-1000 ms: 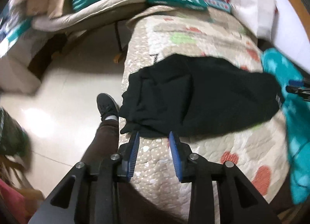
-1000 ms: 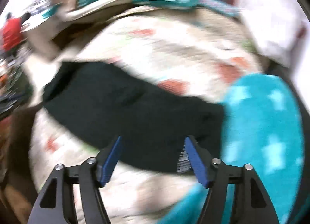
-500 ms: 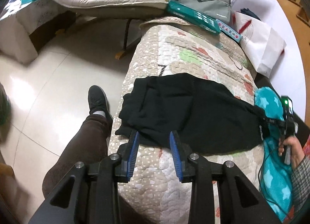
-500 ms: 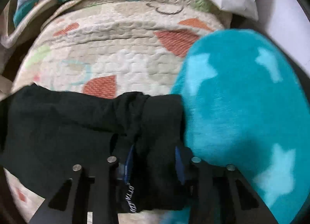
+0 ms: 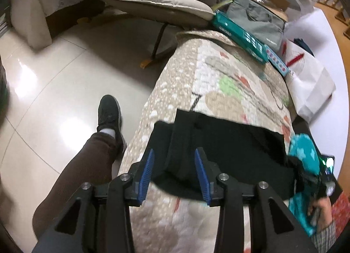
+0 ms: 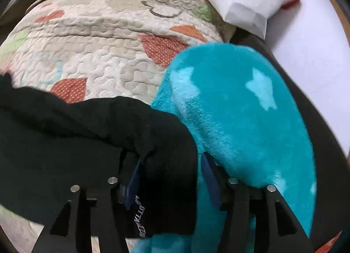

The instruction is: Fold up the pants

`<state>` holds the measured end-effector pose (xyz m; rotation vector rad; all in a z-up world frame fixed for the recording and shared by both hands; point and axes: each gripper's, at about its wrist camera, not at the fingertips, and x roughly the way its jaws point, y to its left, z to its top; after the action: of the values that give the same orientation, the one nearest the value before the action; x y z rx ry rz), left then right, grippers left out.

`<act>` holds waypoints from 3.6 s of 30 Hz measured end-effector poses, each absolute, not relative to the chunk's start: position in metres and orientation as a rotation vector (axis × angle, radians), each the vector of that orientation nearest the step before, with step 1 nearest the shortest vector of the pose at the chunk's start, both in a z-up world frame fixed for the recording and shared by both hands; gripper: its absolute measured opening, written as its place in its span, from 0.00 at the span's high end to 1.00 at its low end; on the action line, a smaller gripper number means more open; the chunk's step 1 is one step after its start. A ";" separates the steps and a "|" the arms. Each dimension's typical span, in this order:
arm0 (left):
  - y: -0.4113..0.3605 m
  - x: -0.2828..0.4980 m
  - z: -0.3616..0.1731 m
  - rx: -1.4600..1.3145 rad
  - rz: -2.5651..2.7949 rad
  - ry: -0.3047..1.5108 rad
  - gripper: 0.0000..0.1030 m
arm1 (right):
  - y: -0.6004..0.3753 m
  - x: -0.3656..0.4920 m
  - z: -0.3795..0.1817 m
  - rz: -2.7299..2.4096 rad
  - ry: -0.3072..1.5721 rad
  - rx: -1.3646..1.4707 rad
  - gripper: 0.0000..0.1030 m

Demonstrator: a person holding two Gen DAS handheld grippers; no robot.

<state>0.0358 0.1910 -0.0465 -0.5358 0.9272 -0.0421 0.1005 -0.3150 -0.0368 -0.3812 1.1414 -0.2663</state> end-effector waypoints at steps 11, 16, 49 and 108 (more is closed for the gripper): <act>0.212 0.036 -0.093 -0.721 0.020 0.841 0.63 | -0.150 0.092 0.033 0.218 0.959 -0.375 0.28; 0.241 0.018 -0.090 -0.750 0.085 0.752 0.60 | -0.006 0.095 -0.009 0.599 1.043 -0.321 0.33; 0.306 -0.006 -0.132 -1.084 0.066 0.678 0.47 | 0.139 0.095 -0.084 0.729 1.259 -0.220 0.25; 0.146 0.052 -0.050 -0.764 -0.344 0.887 0.82 | 0.059 0.130 0.004 0.716 1.062 -0.511 0.73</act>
<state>0.0521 0.1457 -0.0501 -0.7641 0.8867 -0.3437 0.1304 0.0593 0.0041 -0.5111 1.0618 0.7163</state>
